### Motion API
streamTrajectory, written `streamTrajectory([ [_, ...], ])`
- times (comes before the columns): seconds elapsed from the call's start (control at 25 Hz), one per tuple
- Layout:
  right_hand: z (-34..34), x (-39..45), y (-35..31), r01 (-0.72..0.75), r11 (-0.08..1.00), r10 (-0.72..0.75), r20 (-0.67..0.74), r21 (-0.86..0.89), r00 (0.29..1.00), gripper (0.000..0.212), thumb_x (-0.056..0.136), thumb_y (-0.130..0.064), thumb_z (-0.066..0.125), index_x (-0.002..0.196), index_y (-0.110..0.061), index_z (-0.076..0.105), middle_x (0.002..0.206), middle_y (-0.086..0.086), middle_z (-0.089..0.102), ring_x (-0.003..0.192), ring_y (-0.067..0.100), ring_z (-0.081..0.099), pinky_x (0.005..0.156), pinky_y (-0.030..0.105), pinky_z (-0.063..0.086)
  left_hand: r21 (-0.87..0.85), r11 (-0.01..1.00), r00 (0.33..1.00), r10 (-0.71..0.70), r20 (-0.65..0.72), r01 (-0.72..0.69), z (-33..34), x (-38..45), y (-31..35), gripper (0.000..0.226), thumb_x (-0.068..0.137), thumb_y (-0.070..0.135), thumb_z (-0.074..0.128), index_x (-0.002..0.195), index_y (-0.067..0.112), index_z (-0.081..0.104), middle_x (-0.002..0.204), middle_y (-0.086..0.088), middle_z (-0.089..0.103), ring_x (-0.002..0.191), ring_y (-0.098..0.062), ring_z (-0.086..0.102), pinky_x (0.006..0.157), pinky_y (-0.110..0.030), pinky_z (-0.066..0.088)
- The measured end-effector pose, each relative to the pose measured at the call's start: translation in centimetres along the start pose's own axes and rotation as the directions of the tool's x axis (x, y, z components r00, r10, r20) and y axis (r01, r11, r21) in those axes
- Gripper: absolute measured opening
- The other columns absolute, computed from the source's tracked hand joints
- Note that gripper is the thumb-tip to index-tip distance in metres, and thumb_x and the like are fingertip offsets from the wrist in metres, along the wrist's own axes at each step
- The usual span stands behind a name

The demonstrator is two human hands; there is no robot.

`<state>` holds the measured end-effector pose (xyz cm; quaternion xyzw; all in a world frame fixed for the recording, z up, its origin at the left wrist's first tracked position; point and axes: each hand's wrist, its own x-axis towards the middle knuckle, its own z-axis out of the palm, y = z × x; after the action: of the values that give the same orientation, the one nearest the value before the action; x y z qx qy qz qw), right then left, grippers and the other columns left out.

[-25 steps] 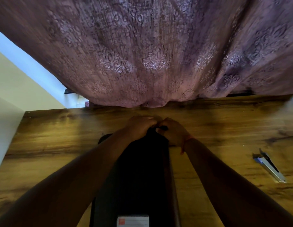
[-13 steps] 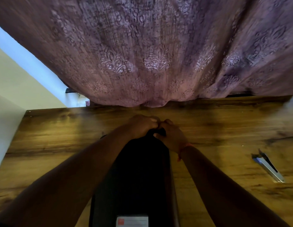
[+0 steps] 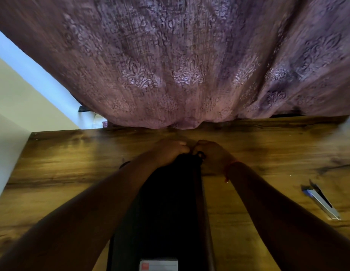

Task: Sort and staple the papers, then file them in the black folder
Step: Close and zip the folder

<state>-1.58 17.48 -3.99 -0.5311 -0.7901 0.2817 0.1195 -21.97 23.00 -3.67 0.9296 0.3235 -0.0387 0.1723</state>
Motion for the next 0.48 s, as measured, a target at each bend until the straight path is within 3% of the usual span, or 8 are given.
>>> streamTrajectory([
  [0.08,0.3,-0.1,0.0,0.026,0.999,-0.027,-0.039,-0.018,0.999,0.043,0.064,-0.038,0.05,0.089,-0.009,0.069,0.094,0.009,0.06,0.074,0.023,0.061,0.069,0.027,0.045,0.012,0.999,0.999,0.037,-0.029,-0.037,-0.4,0.0,0.3,0.032,0.089,0.025,0.051,0.116,0.026,0.069,0.122,0.004,0.062,0.114,-0.017,0.056,0.081,-0.02,0.035],
  [0.16,0.8,-0.3,0.1,0.007,1.0,-0.009,-0.078,-0.025,0.997,0.028,0.062,-0.026,0.065,0.086,-0.011,0.066,0.093,0.007,0.058,0.072,0.024,0.061,0.067,0.031,0.048,0.046,0.994,0.992,0.104,-0.071,-0.101,-0.6,-0.3,0.4,0.031,0.086,0.01,0.058,0.112,0.021,0.071,0.114,0.002,0.065,0.106,-0.018,0.06,0.074,-0.019,0.031],
  [0.32,1.5,-0.5,0.2,-0.041,0.996,0.034,-0.098,-0.075,0.995,0.03,0.06,0.003,0.072,0.086,-0.009,0.065,0.095,0.011,0.058,0.074,0.029,0.061,0.065,0.025,0.041,0.021,0.993,0.989,0.121,-0.08,-0.12,-0.3,-0.7,-0.1,0.034,0.08,0.004,0.06,0.107,0.022,0.071,0.11,0.005,0.067,0.1,-0.018,0.063,0.072,-0.018,0.033],
  [0.4,1.7,-0.3,0.2,-0.039,0.993,0.026,-0.113,-0.109,0.993,0.031,0.057,0.008,0.072,0.083,-0.007,0.065,0.092,0.013,0.059,0.072,0.032,0.062,0.063,0.021,0.033,0.027,0.994,0.992,0.107,-0.069,-0.106,0.0,-0.9,-0.5,0.034,0.082,0.005,0.061,0.108,0.024,0.07,0.114,0.008,0.066,0.101,-0.014,0.061,0.071,-0.017,0.031],
  [0.48,1.6,-0.3,0.1,-0.059,0.991,0.045,-0.117,-0.117,0.992,0.031,0.055,0.006,0.073,0.083,-0.006,0.065,0.093,0.014,0.06,0.073,0.032,0.062,0.061,0.018,0.026,0.03,0.995,0.992,0.1,-0.076,-0.098,0.2,-1.4,-1.2,0.035,0.082,0.007,0.061,0.11,0.026,0.069,0.115,0.01,0.065,0.101,-0.012,0.061,0.074,-0.019,0.041],
])
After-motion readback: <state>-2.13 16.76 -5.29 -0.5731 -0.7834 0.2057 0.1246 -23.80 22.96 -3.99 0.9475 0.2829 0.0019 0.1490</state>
